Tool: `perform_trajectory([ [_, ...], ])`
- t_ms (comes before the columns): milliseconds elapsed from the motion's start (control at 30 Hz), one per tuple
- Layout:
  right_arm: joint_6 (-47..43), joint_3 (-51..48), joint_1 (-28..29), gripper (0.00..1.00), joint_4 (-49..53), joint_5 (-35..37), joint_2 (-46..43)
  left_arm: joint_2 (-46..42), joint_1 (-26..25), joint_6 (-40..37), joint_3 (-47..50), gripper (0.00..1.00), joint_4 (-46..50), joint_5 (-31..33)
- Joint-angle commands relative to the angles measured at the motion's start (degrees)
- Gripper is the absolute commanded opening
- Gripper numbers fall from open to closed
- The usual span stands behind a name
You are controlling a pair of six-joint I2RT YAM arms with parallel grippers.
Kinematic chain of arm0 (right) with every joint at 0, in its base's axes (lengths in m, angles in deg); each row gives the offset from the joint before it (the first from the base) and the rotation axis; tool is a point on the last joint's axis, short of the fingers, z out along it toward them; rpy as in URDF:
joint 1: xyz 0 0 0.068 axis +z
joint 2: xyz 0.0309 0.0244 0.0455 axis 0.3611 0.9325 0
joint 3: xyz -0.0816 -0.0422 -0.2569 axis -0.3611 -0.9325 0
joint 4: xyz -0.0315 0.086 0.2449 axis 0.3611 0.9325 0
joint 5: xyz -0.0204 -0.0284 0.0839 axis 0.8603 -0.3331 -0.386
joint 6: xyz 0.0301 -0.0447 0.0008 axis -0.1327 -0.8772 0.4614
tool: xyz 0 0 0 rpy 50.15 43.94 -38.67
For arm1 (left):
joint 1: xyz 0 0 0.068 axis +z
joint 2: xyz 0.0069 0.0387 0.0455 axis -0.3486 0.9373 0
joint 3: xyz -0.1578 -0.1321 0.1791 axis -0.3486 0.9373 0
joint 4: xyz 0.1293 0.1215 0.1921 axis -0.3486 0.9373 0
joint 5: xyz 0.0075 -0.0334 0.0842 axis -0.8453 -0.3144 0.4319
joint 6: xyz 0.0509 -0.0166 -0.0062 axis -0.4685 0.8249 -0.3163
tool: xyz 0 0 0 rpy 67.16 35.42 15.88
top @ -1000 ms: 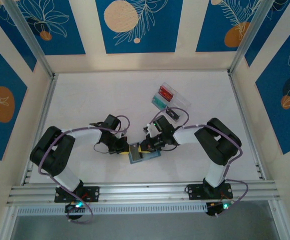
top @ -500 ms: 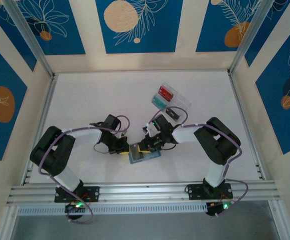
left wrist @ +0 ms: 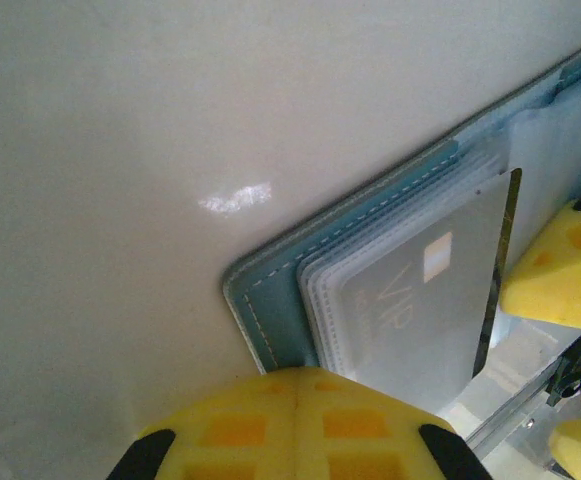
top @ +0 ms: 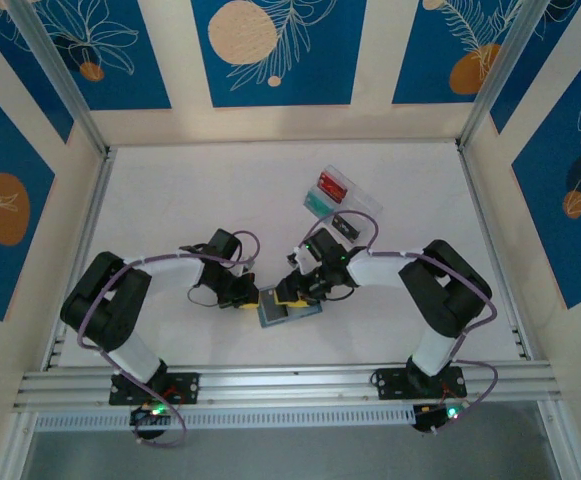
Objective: Put the credit cards into the card holder
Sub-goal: Insert the credit card into the card slot.
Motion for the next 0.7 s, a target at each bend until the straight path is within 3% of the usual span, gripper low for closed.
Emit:
perform_trajectory([
  [0, -2.53, 2.94, 0.52, 0.54, 7.80, 3.42, -3.95, 3.78, -0.50, -0.94, 2.14, 0.00, -1.18, 4.25],
  [167, -8.00, 10.50, 1.06, 0.57, 20.53, 11.78, -6.87, 3.93, -0.49, -0.89, 2.00, 0.00, -1.22, 4.23],
  [267, -12.13, 15.54, 1.08, 0.46, 28.42, 21.92, -4.60, 3.90, -0.44, -0.78, 1.87, 0.00, -1.34, 4.15],
  [367, -14.71, 18.93, 1.30, 0.41, 32.96, 27.74, -1.10, 3.75, -0.45, -0.68, 1.76, 0.00, -1.30, 4.08],
  [667, -16.57, 20.17, 3.79, 0.45, 32.70, 30.79, 4.20, 3.35, -0.50, -0.68, 2.33, 0.00, -1.24, 4.35],
])
